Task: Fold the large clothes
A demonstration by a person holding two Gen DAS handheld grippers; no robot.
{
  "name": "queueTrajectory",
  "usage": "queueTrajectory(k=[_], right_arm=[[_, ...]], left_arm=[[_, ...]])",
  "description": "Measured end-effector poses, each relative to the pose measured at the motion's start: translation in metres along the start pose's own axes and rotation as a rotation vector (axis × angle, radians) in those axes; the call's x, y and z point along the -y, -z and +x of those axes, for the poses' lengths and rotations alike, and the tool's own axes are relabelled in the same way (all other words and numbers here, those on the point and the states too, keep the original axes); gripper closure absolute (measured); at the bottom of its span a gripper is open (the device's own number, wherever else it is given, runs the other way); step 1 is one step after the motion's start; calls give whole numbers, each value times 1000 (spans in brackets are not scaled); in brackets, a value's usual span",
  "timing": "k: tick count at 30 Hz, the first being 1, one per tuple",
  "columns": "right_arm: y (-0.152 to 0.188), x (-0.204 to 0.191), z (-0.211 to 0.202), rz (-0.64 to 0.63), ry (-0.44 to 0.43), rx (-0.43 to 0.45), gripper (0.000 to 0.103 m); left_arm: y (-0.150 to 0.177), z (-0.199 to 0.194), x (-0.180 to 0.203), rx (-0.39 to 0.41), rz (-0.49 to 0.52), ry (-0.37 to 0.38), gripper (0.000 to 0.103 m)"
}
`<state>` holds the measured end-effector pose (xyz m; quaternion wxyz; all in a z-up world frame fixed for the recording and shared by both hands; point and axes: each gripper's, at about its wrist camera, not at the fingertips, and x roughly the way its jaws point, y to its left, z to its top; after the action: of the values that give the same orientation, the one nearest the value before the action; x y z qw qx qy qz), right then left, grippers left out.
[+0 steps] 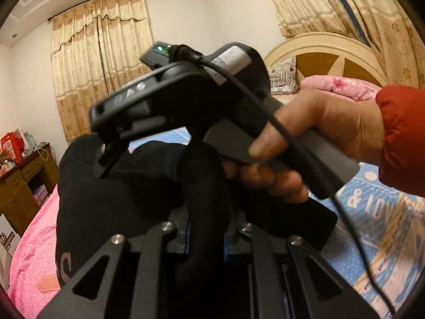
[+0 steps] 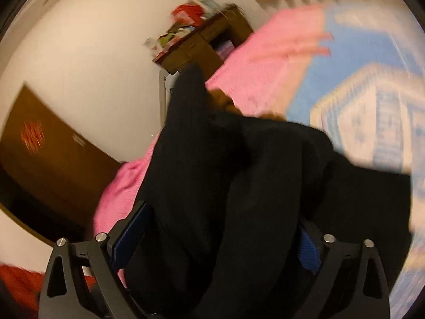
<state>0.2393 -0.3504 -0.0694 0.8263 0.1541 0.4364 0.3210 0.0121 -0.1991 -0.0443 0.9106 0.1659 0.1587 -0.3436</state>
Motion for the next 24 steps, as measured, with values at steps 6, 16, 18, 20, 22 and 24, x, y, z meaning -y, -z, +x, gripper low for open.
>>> queueTrajectory(k=[6, 16, 18, 20, 22, 24], right_arm=[[10, -17, -54, -109, 29, 145, 68], [126, 115, -99, 286, 29, 247, 68], [147, 131, -98, 340, -51, 308, 67], [150, 136, -95, 365, -83, 338, 67], [145, 135, -93, 359, -70, 333, 66], [142, 134, -91, 364, -66, 328, 65]], left_arm=[[-35, -14, 19, 64, 19, 65, 87], [-31, 35, 107, -110, 35, 273, 86], [-26, 24, 115, -109, 56, 259, 83], [-22, 2, 110, -104, 23, 309, 81], [-23, -26, 90, -91, -20, 341, 74], [-28, -50, 62, -69, -85, 336, 66]])
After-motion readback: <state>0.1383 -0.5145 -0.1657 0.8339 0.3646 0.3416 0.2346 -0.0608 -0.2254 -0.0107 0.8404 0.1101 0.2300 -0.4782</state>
